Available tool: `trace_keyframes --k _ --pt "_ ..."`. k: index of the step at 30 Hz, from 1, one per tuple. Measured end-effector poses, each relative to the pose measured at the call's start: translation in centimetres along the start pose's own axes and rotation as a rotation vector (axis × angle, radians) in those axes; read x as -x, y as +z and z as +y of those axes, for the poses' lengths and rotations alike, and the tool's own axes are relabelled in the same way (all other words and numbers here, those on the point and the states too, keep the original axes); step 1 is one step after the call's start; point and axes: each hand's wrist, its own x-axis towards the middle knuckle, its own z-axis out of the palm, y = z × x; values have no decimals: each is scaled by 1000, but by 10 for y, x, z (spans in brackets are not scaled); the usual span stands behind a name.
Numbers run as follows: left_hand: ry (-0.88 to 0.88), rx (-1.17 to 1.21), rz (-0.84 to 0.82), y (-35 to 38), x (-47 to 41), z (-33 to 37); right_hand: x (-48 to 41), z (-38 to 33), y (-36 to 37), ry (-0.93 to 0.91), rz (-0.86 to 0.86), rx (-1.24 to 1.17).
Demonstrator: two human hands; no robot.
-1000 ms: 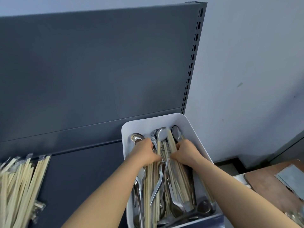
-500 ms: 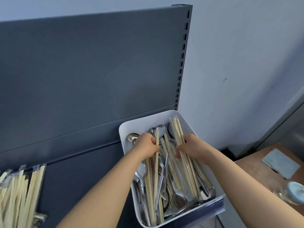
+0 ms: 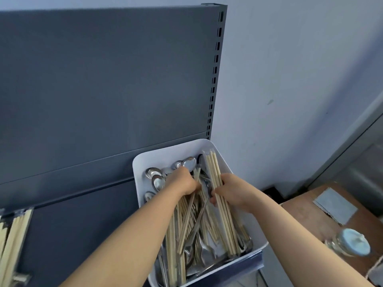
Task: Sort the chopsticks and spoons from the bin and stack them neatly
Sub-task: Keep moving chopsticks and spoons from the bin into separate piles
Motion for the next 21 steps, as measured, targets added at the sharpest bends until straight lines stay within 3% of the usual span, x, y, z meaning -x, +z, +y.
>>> trace_keyframes --k 6,13,21 --pt "96 204 50 -35 21 4 0 -18 -10 -111 -50 70" --pt "138 386 450 -97 68 -11 10 -74 -8 -313 -88 119" --pt "-20 791 915 -139 148 -71 41 -143 46 -523 -213 289"
